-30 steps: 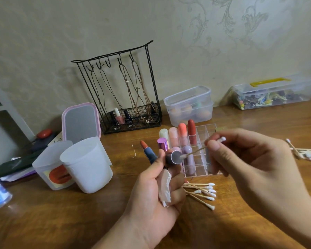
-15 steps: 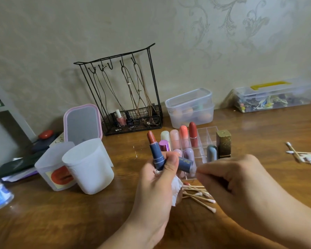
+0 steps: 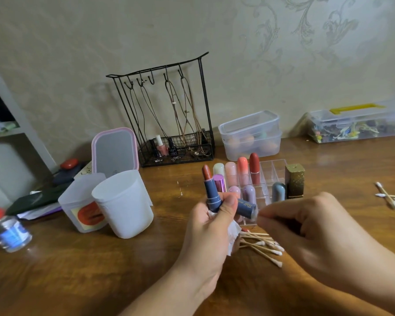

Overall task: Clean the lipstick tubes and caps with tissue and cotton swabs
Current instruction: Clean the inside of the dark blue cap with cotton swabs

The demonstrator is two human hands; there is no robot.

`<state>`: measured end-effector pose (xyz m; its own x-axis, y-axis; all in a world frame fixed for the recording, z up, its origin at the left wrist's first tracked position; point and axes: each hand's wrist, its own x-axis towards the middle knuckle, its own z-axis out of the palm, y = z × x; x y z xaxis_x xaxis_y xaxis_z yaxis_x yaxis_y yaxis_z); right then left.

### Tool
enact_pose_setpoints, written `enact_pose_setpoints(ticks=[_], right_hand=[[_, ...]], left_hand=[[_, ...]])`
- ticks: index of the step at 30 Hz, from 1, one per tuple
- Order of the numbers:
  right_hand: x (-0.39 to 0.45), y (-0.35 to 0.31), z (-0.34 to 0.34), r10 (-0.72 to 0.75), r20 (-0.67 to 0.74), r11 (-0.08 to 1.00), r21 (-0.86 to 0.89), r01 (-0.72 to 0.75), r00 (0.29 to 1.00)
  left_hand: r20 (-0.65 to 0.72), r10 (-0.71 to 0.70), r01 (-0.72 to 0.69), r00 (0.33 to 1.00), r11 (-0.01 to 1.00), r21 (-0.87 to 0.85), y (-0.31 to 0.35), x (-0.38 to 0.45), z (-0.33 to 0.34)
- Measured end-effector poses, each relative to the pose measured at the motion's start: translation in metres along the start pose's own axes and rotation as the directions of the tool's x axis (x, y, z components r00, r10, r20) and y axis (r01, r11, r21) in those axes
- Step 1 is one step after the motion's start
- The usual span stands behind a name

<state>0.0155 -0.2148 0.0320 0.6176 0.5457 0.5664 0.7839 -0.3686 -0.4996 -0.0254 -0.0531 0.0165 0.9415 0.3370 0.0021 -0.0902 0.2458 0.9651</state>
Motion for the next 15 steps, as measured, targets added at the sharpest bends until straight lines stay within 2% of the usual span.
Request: enact_pose_setpoints(ticks=[2,6,9,12,13,15], right_hand=[[0.0002,0.0007,-0.0025,0.023,-0.064,1.0,-0.001,-0.023,0.998],[0.0015,-0.0008,-0.0029,0.026,0.023,0.999,0.022,-0.026,0.999],[0.0014,0.0013,-0.004,0.029,-0.064,1.0,0.01,-0.029,0.998],[0.0008,-0.0009,-0.0032,0.025,0.038,0.999,0.02,-0.026,0.999],[0.0005,-0.0006,-0.0035,0.014,0.023,0.999,0.031,-0.015,1.0],[0.0001,0.0023,-0.0038,0.006,-0.098,1.0,0.01,-0.005,0.995]], left_hand=[[0.022,-0.004,0.004,1.0,1.0,0.006,0.0024,-0.0009,0.0008],[0.015,-0.012,0.012,1.0,1.0,0.014,0.0034,-0.0003,0.0007],[0.048,-0.034,0.033,0.998,0.999,0.017,0.0057,-0.0019,0.0002],[0.038,-0.062,0.063,0.997,0.998,-0.013,0.0063,-0.0023,0.0019],[0.036,-0.068,0.069,0.997,0.997,-0.019,0.0067,-0.0024,0.002],[0.07,-0.083,0.087,0.994,0.994,-0.06,0.0079,-0.0027,0.0021]])
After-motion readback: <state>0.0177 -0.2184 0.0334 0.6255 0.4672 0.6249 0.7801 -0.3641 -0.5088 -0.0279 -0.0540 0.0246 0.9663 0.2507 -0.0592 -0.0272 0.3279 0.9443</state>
